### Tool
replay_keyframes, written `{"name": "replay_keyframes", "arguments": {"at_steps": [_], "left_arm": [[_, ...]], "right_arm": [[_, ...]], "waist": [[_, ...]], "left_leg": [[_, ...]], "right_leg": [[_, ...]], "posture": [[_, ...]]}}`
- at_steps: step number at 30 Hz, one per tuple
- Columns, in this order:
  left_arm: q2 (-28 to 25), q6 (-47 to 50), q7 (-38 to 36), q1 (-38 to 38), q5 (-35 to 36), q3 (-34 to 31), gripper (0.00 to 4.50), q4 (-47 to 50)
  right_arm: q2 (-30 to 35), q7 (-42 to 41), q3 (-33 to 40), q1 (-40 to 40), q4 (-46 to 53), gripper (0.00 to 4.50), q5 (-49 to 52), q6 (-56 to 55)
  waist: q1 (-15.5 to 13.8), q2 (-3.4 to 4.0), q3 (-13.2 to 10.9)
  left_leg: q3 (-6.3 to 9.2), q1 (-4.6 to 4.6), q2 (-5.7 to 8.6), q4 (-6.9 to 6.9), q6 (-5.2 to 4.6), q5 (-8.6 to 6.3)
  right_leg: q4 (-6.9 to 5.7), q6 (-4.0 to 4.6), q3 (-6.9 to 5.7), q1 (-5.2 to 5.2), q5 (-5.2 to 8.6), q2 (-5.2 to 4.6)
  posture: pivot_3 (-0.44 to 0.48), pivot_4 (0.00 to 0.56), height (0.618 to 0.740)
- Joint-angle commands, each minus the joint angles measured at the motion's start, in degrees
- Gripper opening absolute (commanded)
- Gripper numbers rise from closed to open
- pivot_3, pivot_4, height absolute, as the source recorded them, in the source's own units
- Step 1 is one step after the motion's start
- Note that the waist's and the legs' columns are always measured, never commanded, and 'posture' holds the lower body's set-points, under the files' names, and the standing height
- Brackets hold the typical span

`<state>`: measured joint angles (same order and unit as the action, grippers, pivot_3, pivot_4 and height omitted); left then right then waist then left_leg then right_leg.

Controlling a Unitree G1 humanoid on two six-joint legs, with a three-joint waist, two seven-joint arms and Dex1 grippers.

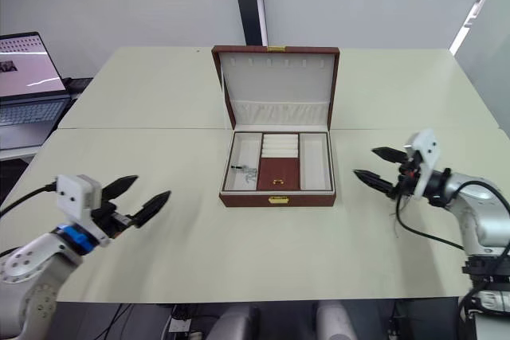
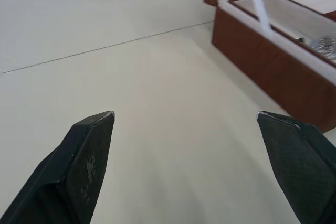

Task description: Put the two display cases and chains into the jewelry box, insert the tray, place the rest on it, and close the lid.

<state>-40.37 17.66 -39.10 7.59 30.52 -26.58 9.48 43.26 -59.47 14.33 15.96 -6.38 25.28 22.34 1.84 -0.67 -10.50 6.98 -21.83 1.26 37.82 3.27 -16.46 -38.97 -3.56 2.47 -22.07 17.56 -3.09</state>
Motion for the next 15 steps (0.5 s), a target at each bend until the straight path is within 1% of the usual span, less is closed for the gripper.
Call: {"name": "replay_keyframes", "arguments": {"at_steps": [1, 4, 8, 15], "left_arm": [[-2.69, -3.32, -2.06, -1.17, -0.99, -5.19, 4.5, -5.76], [-4.2, -6.04, -2.01, -2.49, -2.27, -7.89, 4.5, -11.3], [-4.17, -9.2, -0.73, -3.95, -3.55, -10.35, 4.5, -16.58], [-3.57, -12.09, 1.14, -4.88, -4.57, -12.37, 4.5, -21.92]], "right_arm": [[2.4, 0.98, 4.43, -1.79, -3.16, 4.46, -0.9, -3.71], [3.13, 2.5, 7.28, -3.92, -6.64, 4.46, -1.57, -5.92], [2.39, 5.14, 9.84, -6.38, -10.97, 4.46, -2.44, -9.36], [0.88, 10.25, 12.63, -7.57, -17.01, 4.46, -2.84, -15.02]], "waist": [[0.08, 0.0, 0.0], [0.06, 0.0, 0.0], [0.01, 0.0, 0.0], [0.06, 0.0, 0.0]], "left_leg": [[-0.04, 0.01, 0.0, 0.0, 0.0, 0.0], [-0.07, 0.03, -0.01, 0.0, 0.0, 0.0], [-0.05, 0.02, -0.01, 0.0, 0.0, 0.0], [-0.07, 0.04, -0.02, 0.0, 0.0, 0.0]], "right_leg": [[0.0, 0.0, 0.03, 0.0, 0.0, 0.0], [0.0, 0.0, 0.05, 0.0, 0.0, -0.01], [-0.01, 0.0, 0.03, 0.0, 0.0, -0.02], [-0.02, -0.01, 0.06, 0.01, 0.0, -0.03]], "posture": [[0.0, 0.15, 0.74], [0.0, 0.15, 0.74], [0.0, 0.15, 0.74], [0.0, 0.15, 0.74]]}}
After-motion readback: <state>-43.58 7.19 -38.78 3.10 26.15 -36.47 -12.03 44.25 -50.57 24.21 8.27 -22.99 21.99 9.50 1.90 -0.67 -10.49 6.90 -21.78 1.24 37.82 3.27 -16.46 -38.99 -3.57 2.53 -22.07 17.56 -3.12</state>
